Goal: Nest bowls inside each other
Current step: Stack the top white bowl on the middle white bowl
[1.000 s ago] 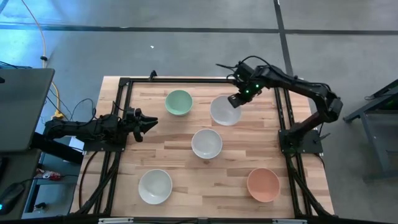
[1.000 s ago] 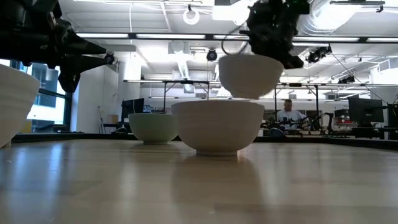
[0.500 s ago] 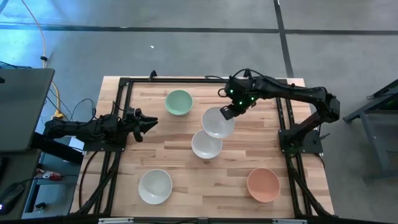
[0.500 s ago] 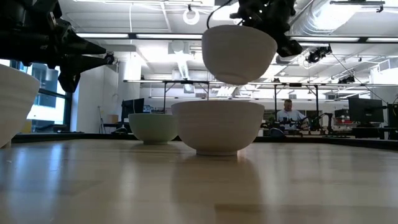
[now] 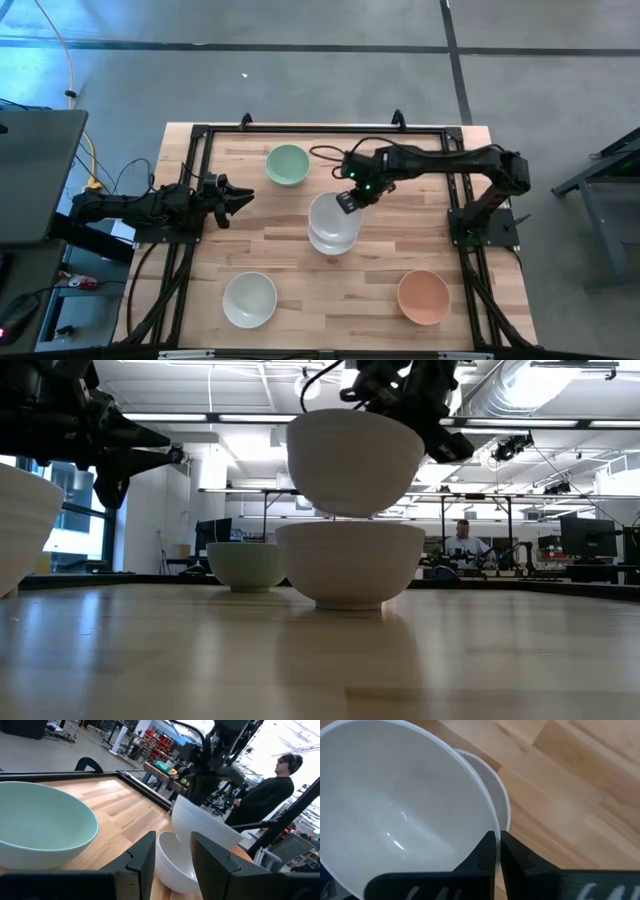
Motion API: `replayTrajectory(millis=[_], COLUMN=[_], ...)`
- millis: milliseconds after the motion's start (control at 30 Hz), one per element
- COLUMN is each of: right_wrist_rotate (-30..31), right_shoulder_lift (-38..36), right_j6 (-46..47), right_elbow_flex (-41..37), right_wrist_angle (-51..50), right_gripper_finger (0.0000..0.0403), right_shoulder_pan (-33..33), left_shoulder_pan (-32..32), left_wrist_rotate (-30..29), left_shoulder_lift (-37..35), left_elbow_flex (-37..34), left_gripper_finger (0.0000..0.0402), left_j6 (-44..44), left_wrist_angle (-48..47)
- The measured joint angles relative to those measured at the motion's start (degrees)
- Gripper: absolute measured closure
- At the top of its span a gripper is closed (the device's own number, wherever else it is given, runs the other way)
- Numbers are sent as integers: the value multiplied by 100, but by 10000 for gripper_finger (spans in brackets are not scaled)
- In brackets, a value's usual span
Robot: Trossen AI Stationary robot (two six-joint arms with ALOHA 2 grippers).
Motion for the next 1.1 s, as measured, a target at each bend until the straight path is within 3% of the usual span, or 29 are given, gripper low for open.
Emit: replayTrajectory(millis=[467,1100], right_wrist_rotate=[138,558], right_shoulder_lift=[576,739], right_j6=[363,332], right_elbow_flex=[-2,-15], right_wrist_angle=[29,-53], right_gripper_finger=[403,403], right_shoulder_pan=[277,271], left_shoulder_pan=[0,1], left_wrist_rotate=[251,267], left_shoulder_lift=[0,0], left_elbow_flex=[1,0], left_gripper_finger=[289,289], left_j6=[1,152], left_wrist_angle=[-42,-42])
